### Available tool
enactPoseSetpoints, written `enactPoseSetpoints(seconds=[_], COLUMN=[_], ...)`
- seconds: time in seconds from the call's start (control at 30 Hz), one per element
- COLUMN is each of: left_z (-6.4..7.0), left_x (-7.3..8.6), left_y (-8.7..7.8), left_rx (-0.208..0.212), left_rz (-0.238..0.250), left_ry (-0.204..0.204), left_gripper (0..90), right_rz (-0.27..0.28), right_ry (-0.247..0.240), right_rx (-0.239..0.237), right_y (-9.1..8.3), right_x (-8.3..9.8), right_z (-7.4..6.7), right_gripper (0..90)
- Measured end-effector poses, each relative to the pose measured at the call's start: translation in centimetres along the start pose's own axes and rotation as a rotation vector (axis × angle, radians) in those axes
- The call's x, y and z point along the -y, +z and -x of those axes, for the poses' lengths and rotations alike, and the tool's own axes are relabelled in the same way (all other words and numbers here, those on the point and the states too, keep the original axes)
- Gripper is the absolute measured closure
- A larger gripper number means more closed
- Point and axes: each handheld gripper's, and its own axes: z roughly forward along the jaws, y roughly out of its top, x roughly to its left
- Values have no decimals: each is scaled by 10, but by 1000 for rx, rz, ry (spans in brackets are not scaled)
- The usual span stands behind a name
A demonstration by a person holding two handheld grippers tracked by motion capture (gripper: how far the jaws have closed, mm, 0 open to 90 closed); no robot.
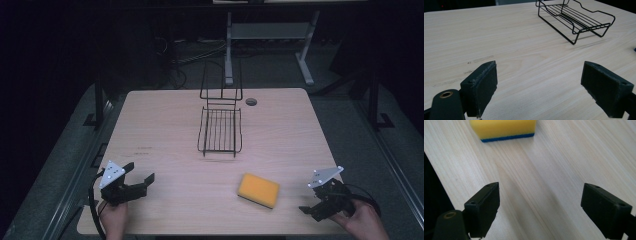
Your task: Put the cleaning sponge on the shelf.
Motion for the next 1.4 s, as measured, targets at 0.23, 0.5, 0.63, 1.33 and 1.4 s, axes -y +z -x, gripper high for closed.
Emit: enactPoseSetpoints(seconds=[0.23, 0.5, 0.63, 1.33, 1.4], left_z=[0, 2, 0, -3, -3], left_x=[-1, -1, -1, 0, 0], left_y=[0, -1, -2, -5, -5], left_rx=[1, 7, 5, -4, -4], left_rz=[4, 6, 5, 13, 13], left_ry=[0, 7, 9, -3, -3], left_gripper=[129, 130, 130, 130, 130], right_rz=[-10, -44, -53, -86, -95], right_ry=[-26, -69, -89, -167, -173], right_rx=[-12, -31, -45, -82, -81], right_y=[-1, 1, -1, 2, 3], right_x=[-10, -24, -34, -69, -74], right_z=[-3, -8, -10, -19, -19], right_gripper=[153, 152, 152, 152, 152])
